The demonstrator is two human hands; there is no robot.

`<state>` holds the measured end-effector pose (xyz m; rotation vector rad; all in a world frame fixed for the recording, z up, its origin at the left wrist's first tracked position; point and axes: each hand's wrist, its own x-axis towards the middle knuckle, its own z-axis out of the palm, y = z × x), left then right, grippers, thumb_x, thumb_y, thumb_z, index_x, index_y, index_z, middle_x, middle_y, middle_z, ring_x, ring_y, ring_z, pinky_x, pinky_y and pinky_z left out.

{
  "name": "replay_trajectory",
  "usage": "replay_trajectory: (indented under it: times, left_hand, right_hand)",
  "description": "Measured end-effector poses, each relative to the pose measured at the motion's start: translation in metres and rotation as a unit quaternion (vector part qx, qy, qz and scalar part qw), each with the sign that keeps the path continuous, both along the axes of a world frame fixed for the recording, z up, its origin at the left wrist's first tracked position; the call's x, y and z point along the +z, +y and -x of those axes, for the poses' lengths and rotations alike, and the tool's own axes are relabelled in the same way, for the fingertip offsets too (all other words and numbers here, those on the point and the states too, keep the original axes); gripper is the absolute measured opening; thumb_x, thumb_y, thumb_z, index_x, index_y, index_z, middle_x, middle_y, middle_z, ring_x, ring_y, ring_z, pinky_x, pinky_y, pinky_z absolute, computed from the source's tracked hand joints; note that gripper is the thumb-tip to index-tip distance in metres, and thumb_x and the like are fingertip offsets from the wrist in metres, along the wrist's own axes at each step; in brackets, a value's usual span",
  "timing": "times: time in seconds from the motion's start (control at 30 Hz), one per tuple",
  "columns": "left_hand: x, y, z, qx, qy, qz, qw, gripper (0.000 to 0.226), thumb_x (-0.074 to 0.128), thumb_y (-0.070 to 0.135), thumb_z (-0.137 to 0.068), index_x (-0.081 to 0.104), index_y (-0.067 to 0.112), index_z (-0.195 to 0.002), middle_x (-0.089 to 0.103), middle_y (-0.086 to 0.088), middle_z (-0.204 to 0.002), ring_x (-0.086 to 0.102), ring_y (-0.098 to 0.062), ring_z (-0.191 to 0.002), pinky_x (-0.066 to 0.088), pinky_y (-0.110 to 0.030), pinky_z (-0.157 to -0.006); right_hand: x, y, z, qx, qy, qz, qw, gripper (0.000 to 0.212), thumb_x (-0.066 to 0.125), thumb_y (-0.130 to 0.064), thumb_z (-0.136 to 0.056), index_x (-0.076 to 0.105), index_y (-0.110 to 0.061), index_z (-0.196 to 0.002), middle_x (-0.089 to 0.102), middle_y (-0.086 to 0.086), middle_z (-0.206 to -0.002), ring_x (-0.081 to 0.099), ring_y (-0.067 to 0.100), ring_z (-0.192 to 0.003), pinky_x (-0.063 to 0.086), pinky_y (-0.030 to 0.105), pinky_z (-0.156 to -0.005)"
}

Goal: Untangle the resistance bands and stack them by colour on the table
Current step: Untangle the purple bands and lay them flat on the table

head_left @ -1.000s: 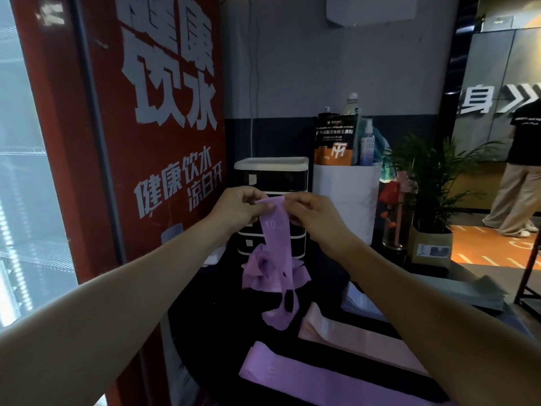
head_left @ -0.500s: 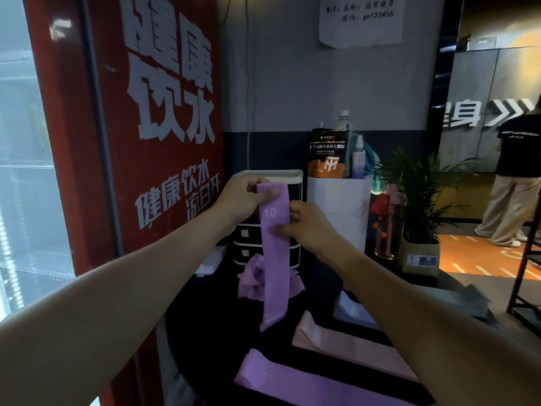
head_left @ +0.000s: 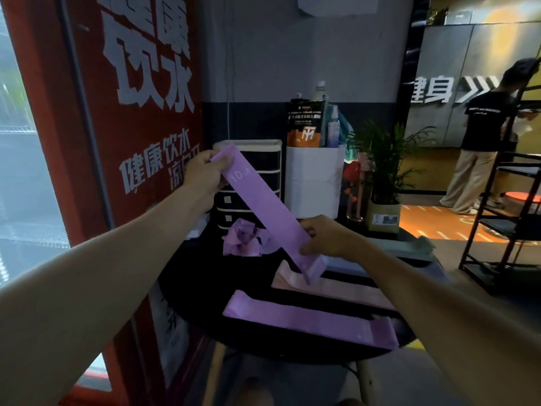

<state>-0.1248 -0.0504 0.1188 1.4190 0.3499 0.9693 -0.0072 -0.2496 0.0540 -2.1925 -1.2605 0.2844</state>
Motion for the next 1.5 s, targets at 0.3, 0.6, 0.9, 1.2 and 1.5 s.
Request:
replay_trajectory:
  times: [0.3, 0.6, 0.9, 1.2, 1.5]
  left_hand:
    - [-0.063, -0.009, 0.005, 0.044, 0.012, 0.159, 0.986, 0.015, 0.054, 0.009, -0.093, 0.053, 0.014, -0.079, 0.058, -0.007, -0.086, 0.057, -0.018, -0.074, 0.051, -0.03, -0.073]
    - [-0.141, -0.012, 0.017, 0.056, 0.107, 0.175, 0.977, 0.007, 0.05, 0.006, -0.094, 0.053, 0.009, -0.089, 0.055, -0.008, -0.084, 0.054, -0.016, -0.071, 0.051, -0.03, -0.068]
    - [-0.185, -0.026, 0.033, 0.097, 0.271, -0.079, 0.955, 0.004, 0.058, 0.01, -0.086, 0.058, 0.011, -0.082, 0.059, -0.009, -0.084, 0.054, -0.024, -0.078, 0.048, -0.037, -0.076]
    - [-0.204, -0.041, 0.038, 0.112, 0.324, -0.174, 0.923, 0.004, 0.058, 0.008, -0.085, 0.058, 0.01, -0.088, 0.058, -0.006, -0.086, 0.055, -0.023, -0.08, 0.046, -0.033, -0.078]
    - [-0.218, -0.037, 0.038, 0.113, 0.316, -0.153, 0.93, 0.016, 0.066, 0.005, -0.081, 0.059, 0.009, -0.095, 0.056, -0.003, -0.086, 0.052, -0.018, -0.082, 0.04, -0.028, -0.075]
  right_hand:
    - [-0.043, -0.065, 0.001, -0.087, -0.021, 0.11, 0.99, 0.026, 0.059, -0.009, -0.083, 0.048, -0.015, -0.06, 0.043, -0.001, -0.063, 0.039, 0.011, -0.059, 0.028, 0.022, -0.052]
    - [-0.074, -0.105, 0.0, -0.262, 0.306, -0.121, 0.907, 0.025, 0.059, 0.01, -0.082, 0.049, -0.007, -0.066, 0.048, 0.009, -0.063, 0.057, 0.013, -0.047, 0.051, 0.02, -0.044]
    - [-0.108, -0.123, -0.006, -0.387, 0.245, -0.16, 0.874, 0.022, 0.057, 0.009, -0.08, 0.046, -0.002, -0.065, 0.047, 0.012, -0.064, 0.047, 0.026, -0.053, 0.043, 0.022, -0.041]
    - [-0.136, -0.124, 0.014, -0.416, 0.089, -0.149, 0.893, 0.016, 0.06, -0.006, -0.08, 0.067, 0.005, -0.09, 0.059, 0.02, -0.098, 0.057, 0.036, -0.087, 0.046, 0.037, -0.074]
    - [-0.151, -0.127, 0.025, -0.404, 0.049, -0.177, 0.896, 0.016, 0.056, -0.001, -0.083, 0.064, 0.006, -0.096, 0.055, 0.009, -0.087, 0.049, 0.022, -0.081, 0.037, 0.028, -0.069]
